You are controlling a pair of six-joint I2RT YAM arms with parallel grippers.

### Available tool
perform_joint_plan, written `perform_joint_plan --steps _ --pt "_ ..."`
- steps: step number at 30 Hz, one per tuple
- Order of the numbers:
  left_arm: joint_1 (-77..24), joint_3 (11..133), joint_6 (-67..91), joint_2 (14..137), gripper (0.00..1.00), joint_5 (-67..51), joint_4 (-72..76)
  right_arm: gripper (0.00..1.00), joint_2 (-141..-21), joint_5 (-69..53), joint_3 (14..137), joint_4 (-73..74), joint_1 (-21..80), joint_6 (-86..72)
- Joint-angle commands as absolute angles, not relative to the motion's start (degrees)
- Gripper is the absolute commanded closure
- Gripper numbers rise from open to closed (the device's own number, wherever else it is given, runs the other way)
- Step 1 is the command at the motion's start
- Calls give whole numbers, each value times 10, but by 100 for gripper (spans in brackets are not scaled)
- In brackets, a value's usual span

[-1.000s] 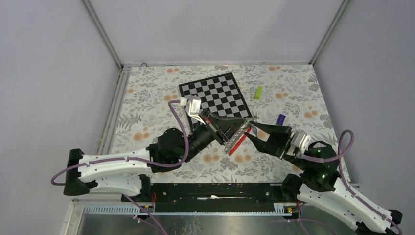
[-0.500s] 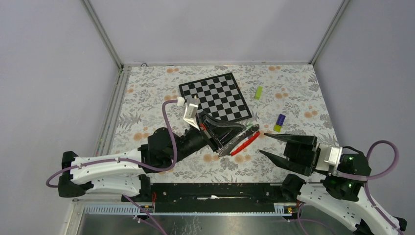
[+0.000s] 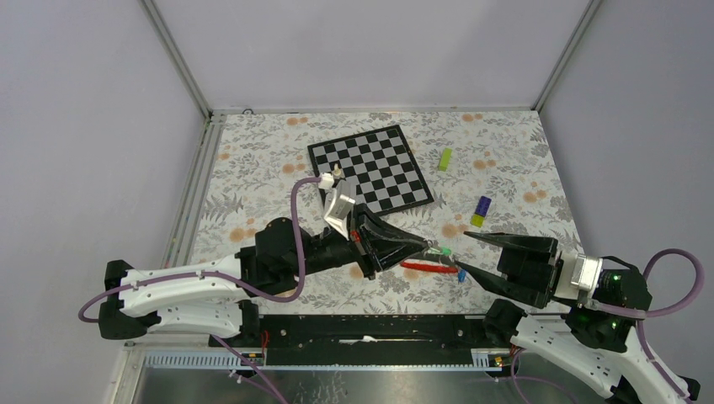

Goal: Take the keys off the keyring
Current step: Remove the key from the keyring.

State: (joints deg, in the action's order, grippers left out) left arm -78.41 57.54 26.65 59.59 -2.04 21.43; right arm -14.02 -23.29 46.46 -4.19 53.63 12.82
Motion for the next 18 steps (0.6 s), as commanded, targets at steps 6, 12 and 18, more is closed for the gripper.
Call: perform_joint_plan --steps 6,12,18 --pt "-787 617 238 586 100 -107 245 45 -128 -212 481 -43 539 138" --pt "-787 615 238 585 100 -119 248 45 -123 -205 479 -38 539 141" --pt "-787 616 236 585 100 -118 244 45 -120 -202 479 -37 539 142"
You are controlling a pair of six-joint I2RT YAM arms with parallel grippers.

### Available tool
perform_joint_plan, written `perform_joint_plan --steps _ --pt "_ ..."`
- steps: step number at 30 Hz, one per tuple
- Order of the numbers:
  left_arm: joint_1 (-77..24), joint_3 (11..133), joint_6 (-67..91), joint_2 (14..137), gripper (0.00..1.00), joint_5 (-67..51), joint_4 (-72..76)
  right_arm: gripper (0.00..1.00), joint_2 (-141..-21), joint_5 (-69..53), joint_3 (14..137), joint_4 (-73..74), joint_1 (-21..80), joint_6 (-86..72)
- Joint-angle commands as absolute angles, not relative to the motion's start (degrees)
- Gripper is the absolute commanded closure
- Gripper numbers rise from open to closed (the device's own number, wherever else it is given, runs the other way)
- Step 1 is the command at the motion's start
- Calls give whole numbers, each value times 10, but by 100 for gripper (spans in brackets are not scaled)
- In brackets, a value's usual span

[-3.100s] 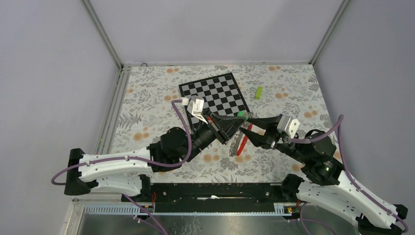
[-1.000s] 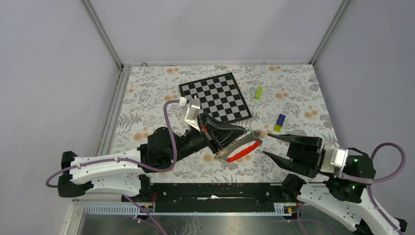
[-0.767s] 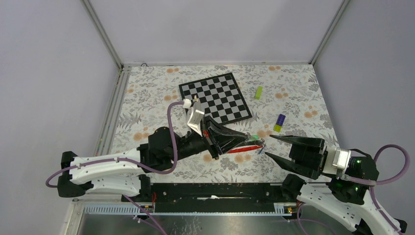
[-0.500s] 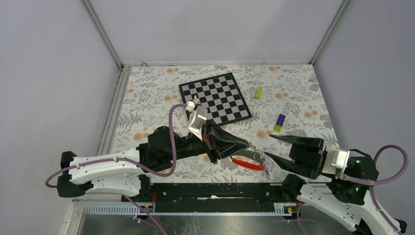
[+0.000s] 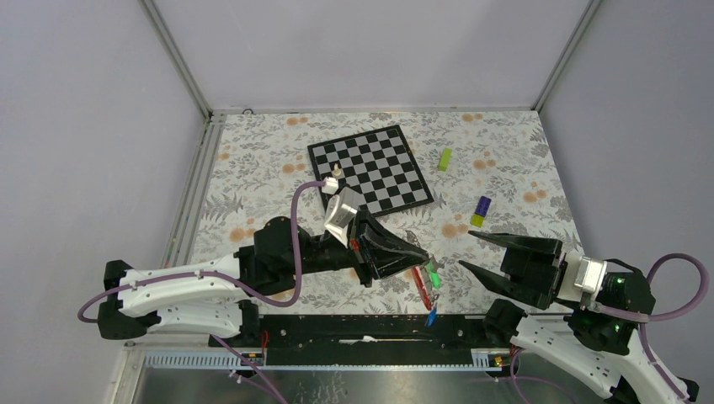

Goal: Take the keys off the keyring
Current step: Remove the key from the keyring.

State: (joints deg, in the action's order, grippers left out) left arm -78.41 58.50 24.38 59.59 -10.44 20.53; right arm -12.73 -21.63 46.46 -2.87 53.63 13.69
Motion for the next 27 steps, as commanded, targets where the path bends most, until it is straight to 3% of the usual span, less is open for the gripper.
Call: perform_joint_plan --steps 1,8,21,27 --pt "-787 616 236 586 100 -117 244 45 -120 -201 478 -35 539 142" --pt "-787 623 237 589 100 -60 216 46 -120 -192 478 -33 539 140" --pt "-787 606 243 575 100 64 221 58 -125 -138 483 -28 539 122" --pt "-787 605 250 580 100 105 223 58 -157 -166 505 -15 539 85"
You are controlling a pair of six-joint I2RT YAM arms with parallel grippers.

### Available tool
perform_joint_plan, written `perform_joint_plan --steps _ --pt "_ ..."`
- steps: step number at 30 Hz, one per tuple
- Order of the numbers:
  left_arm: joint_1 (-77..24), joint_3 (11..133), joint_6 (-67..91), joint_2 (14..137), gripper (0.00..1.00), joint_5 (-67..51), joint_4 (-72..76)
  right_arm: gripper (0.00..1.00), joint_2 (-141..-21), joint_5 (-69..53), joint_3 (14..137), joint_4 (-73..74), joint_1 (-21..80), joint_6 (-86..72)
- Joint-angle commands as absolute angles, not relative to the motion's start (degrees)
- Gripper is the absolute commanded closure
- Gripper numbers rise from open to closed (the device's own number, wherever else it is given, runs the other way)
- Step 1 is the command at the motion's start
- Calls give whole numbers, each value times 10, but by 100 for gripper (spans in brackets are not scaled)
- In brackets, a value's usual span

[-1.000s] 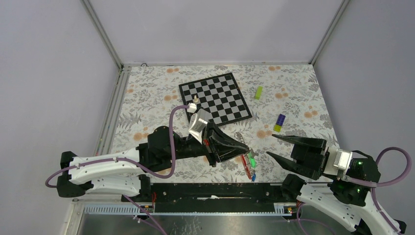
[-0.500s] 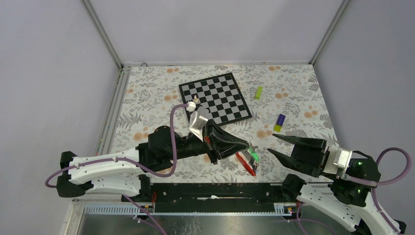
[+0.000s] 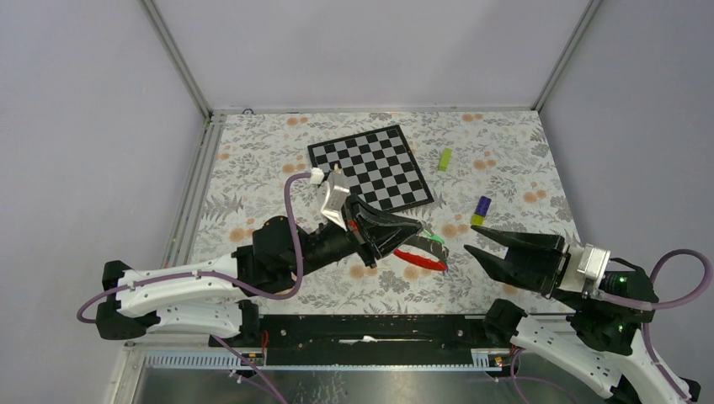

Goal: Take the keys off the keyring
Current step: Remove the key from the keyring.

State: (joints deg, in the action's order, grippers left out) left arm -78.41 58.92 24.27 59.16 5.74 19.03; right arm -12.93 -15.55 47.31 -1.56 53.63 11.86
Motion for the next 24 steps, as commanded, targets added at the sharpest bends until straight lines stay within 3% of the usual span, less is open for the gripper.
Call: perform_joint_plan --steps 1,10,24 --pt "-787 605 251 580 100 113 224 58 -166 -181 509 -12 539 77" --pt "-787 605 256 586 100 150 239 59 -248 -309 507 -36 539 8" --pt "-787 602 259 588 100 136 251 66 -255 -242 430 -120 539 4"
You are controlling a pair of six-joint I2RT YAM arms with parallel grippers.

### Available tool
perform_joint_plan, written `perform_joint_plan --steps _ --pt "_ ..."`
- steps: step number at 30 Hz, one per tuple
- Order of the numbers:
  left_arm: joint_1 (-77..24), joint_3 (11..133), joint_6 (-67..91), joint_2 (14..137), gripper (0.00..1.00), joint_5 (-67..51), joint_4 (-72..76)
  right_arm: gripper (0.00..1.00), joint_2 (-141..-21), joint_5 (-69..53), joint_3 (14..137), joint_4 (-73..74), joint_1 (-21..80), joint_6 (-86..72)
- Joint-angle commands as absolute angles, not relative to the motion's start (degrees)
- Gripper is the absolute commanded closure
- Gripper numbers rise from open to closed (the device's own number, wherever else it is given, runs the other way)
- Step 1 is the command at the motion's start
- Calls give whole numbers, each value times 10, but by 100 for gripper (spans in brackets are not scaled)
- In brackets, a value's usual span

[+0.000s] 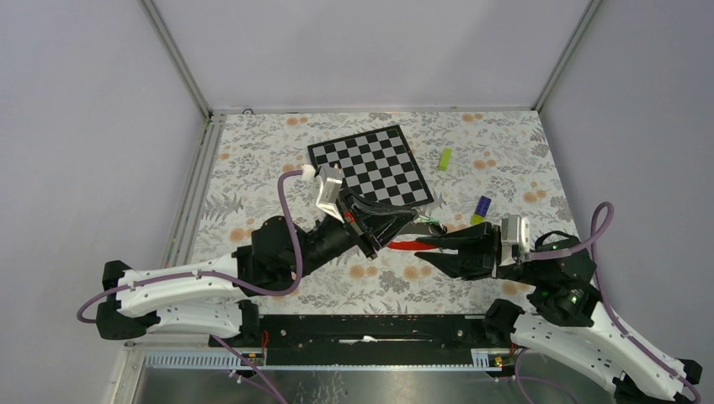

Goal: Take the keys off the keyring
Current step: Remove the key from the keyring.

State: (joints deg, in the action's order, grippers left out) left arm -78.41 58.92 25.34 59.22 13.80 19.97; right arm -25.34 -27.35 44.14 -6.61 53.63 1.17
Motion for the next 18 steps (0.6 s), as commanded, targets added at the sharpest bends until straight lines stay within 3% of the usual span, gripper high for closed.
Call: perform_joint_plan --steps 1,18 --pt "-787 601 260 588 100 135 252 66 -256 -235 426 -128 539 4" --pt "-787 598 268 597 100 112 258 65 -259 -176 415 -169 539 8"
